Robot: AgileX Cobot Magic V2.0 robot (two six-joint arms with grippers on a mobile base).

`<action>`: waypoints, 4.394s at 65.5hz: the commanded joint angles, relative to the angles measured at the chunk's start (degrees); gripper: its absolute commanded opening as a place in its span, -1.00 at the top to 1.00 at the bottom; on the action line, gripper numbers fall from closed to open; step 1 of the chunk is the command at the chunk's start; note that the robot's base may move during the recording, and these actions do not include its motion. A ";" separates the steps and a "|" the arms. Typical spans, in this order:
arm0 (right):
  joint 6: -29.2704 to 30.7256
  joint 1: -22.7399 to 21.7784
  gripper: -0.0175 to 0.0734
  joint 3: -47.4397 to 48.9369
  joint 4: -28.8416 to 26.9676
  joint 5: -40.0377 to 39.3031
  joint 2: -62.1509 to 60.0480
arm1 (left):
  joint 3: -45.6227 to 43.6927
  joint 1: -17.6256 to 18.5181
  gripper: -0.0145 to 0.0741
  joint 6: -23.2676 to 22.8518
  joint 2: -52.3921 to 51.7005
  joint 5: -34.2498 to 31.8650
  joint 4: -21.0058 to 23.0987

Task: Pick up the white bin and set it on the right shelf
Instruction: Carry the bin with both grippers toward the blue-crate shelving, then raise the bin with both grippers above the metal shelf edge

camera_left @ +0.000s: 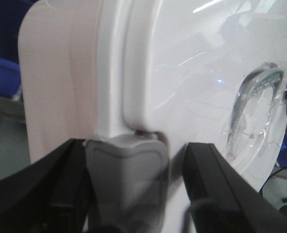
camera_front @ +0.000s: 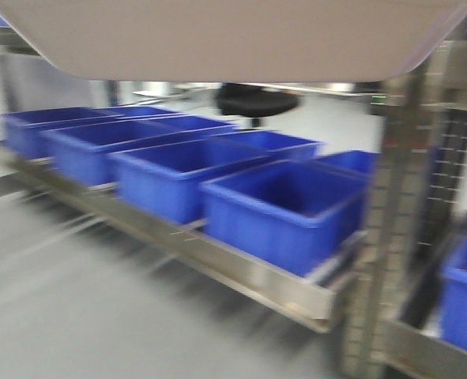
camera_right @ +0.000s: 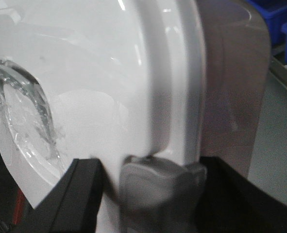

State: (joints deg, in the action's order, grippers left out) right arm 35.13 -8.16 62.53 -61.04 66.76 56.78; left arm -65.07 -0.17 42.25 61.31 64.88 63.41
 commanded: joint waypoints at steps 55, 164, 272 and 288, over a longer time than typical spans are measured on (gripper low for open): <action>0.45 0.97 -0.29 2.23 -13.58 5.84 -0.95 | -2.09 1.54 0.09 0.24 -1.13 9.73 12.68; 0.45 0.97 -0.29 2.23 -13.58 5.84 -0.95 | -2.09 1.54 0.09 0.24 -1.13 9.73 12.68; 0.45 0.97 -0.29 2.23 -13.83 6.23 -0.95 | -2.09 1.54 0.09 0.24 -1.13 10.02 12.79; 0.45 0.97 -0.29 2.23 -14.03 5.88 -0.95 | -2.09 1.54 0.09 0.24 -0.99 9.18 13.16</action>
State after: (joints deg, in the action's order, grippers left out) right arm 35.13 -8.16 62.53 -61.04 66.76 56.78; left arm -65.07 -0.17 42.25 61.41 64.88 63.52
